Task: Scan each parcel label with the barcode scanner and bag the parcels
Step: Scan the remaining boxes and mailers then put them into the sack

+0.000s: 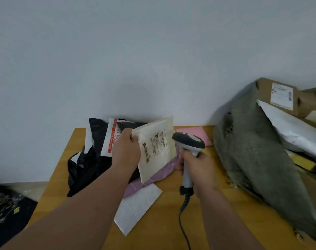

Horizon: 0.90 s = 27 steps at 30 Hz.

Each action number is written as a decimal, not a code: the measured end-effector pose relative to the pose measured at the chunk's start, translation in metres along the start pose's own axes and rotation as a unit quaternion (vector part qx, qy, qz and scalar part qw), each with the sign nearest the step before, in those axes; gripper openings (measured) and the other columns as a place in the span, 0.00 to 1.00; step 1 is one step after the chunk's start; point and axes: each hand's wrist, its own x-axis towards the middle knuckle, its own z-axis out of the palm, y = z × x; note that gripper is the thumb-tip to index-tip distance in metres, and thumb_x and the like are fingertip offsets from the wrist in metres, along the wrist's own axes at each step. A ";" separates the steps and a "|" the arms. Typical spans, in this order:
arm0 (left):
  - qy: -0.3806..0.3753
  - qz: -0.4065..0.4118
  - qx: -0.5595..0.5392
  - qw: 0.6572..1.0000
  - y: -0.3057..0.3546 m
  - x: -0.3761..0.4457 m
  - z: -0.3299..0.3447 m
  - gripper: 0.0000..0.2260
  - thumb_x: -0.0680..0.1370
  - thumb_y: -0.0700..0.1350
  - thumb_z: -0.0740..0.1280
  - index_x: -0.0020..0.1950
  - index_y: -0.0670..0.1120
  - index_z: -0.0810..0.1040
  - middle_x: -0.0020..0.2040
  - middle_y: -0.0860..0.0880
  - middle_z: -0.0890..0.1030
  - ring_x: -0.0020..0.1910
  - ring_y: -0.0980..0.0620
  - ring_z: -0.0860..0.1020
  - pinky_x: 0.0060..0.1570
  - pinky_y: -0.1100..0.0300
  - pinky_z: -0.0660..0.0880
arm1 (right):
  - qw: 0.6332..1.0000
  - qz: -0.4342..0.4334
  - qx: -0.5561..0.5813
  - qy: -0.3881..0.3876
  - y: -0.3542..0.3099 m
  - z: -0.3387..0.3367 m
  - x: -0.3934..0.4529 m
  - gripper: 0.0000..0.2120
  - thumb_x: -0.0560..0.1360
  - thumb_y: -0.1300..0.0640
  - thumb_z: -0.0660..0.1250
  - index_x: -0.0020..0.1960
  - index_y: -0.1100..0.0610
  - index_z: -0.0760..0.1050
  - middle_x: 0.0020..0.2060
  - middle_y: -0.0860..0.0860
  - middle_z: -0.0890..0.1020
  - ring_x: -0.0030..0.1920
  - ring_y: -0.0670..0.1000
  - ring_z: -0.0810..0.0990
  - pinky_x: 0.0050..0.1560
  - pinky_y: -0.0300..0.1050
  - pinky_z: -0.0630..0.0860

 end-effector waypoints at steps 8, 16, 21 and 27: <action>-0.003 -0.049 -0.098 0.994 -0.007 -0.025 -0.018 0.05 0.82 0.41 0.58 0.50 0.47 0.73 0.41 0.50 0.77 0.38 0.53 0.74 0.35 0.58 0.69 | 0.999 0.005 0.036 -0.024 0.003 -0.009 -0.026 0.10 0.73 0.55 0.69 0.43 0.64 0.79 0.39 0.61 0.85 0.34 0.56 0.83 0.36 0.47 0.79; 0.009 -0.114 -0.191 0.975 -0.005 -0.041 -0.013 0.08 0.82 0.39 0.57 0.56 0.49 0.72 0.49 0.47 0.79 0.47 0.48 0.78 0.46 0.52 0.78 | 0.985 0.062 0.139 -0.078 -0.006 -0.026 -0.030 0.10 0.75 0.56 0.69 0.47 0.64 0.79 0.34 0.59 0.82 0.31 0.54 0.82 0.35 0.47 0.77; 0.012 -0.137 -0.210 0.968 0.006 -0.055 0.009 0.10 0.82 0.39 0.57 0.60 0.49 0.72 0.53 0.46 0.79 0.51 0.47 0.79 0.49 0.51 0.80 | 0.970 0.099 0.203 -0.087 -0.012 -0.054 -0.025 0.10 0.76 0.55 0.69 0.45 0.63 0.79 0.32 0.57 0.81 0.31 0.53 0.81 0.33 0.46 0.77; 0.013 -0.169 -0.222 0.960 0.019 -0.072 0.034 0.09 0.83 0.39 0.57 0.53 0.52 0.72 0.52 0.46 0.78 0.50 0.47 0.80 0.41 0.50 0.81 | 0.960 0.140 0.224 -0.095 -0.011 -0.085 -0.021 0.10 0.77 0.55 0.68 0.43 0.62 0.78 0.30 0.56 0.81 0.31 0.53 0.80 0.35 0.47 0.78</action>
